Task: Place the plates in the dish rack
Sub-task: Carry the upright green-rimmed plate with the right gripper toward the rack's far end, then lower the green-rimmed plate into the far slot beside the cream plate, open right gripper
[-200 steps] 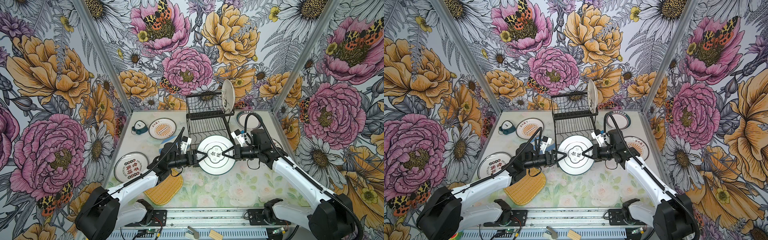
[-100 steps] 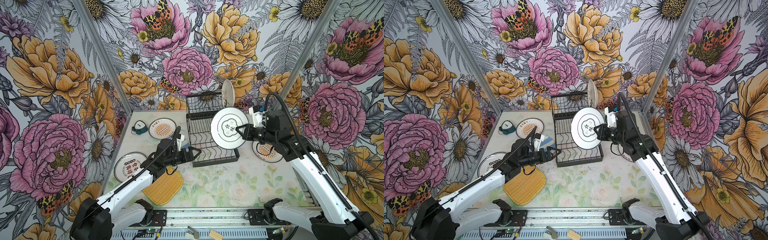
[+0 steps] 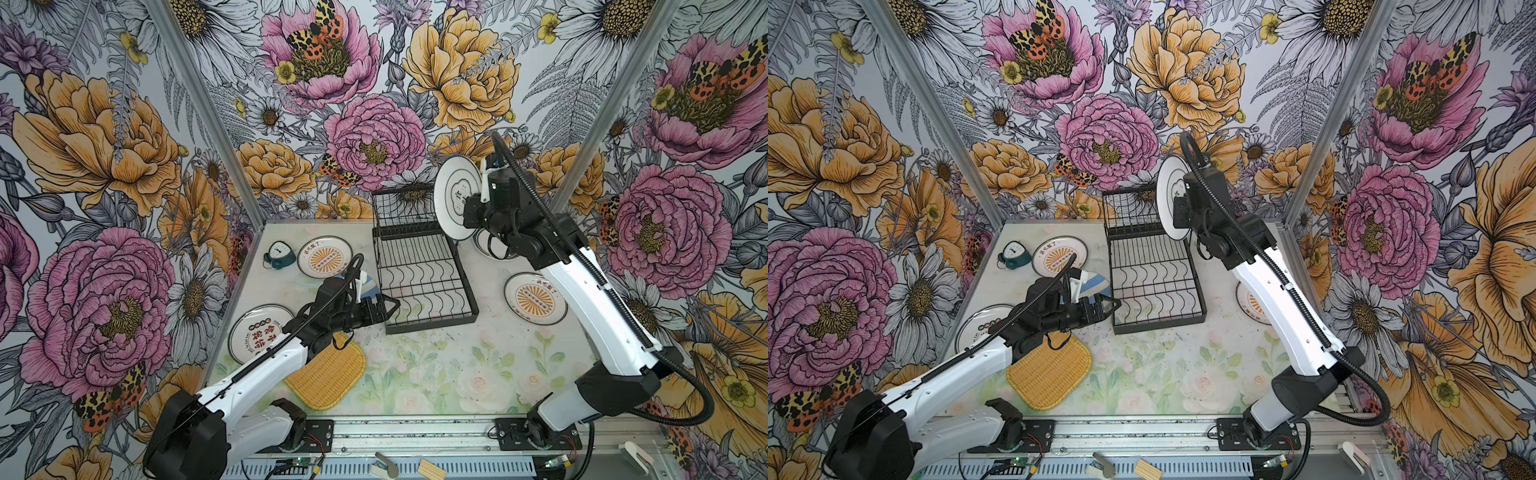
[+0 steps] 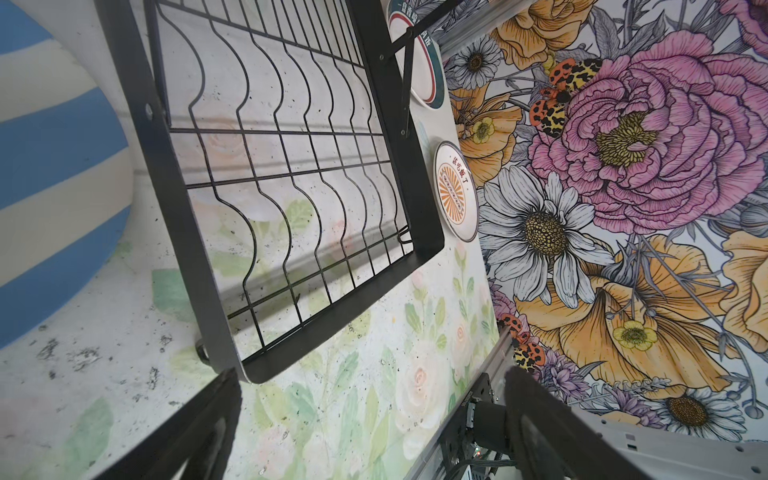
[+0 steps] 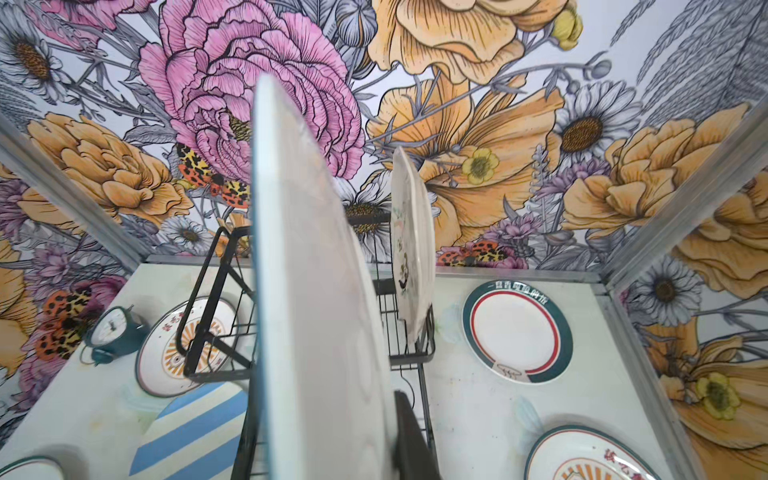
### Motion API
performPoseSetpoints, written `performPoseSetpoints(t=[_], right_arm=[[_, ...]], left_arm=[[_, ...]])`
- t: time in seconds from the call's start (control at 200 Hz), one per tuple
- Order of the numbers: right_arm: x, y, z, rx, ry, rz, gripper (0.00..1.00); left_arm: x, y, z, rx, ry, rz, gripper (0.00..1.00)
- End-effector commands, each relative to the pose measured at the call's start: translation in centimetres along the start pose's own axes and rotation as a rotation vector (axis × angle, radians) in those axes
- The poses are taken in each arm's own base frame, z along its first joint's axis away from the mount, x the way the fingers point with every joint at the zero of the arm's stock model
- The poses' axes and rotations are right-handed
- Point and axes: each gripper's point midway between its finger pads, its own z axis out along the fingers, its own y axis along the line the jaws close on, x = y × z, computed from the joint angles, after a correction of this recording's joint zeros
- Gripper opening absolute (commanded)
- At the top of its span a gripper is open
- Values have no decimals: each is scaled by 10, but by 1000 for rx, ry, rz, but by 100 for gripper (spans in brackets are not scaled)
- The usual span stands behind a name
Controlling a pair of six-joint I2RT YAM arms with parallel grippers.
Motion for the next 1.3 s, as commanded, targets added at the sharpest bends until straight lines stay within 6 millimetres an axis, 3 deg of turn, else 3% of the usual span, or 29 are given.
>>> performPoseSetpoints(t=[0.0,0.355,0.605,1.296], right_arm=[[-38,-17,-3,163,-119,-35,0],[-53,-2,57,283,-136,-114,0],[-46,-4,93,309,-111,-149,0],[-4,-17,139,313,1,-146,0]], left_arm=[[-16,-3,-2,-11,-47,29,99],[-23,1,2,-25,-61,20,99],[-26,3,3,-27,-65,17,99],[-28,12,7,-25,-60,-1,99]])
